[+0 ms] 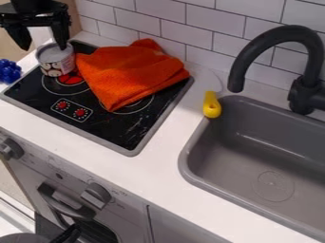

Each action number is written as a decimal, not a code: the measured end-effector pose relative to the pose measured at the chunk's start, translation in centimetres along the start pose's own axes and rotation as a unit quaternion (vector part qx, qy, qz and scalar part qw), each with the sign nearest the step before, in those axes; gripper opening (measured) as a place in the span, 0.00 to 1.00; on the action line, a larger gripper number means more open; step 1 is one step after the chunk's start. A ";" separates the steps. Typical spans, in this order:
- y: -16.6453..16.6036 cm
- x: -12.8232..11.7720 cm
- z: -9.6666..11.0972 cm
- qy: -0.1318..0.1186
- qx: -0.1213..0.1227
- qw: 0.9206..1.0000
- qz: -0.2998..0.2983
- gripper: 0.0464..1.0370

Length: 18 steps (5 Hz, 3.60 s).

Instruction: Move the can to the bottom side of the table

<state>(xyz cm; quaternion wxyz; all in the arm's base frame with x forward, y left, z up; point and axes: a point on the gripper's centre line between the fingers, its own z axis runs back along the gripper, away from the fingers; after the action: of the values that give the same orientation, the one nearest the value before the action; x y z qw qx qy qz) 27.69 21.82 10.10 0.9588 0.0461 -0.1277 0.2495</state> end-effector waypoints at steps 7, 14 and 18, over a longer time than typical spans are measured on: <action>2.8 7.2 -3.7 -0.168 0.010 0.969 -0.180 0.96; -0.7 10.1 -9.1 -0.127 0.018 0.978 -0.165 0.96; 2.6 9.8 -9.0 -0.112 0.053 0.989 -0.085 0.96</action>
<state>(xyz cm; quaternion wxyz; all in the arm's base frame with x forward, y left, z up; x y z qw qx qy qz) 36.72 30.02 4.09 0.9526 0.1347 -0.2162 0.1665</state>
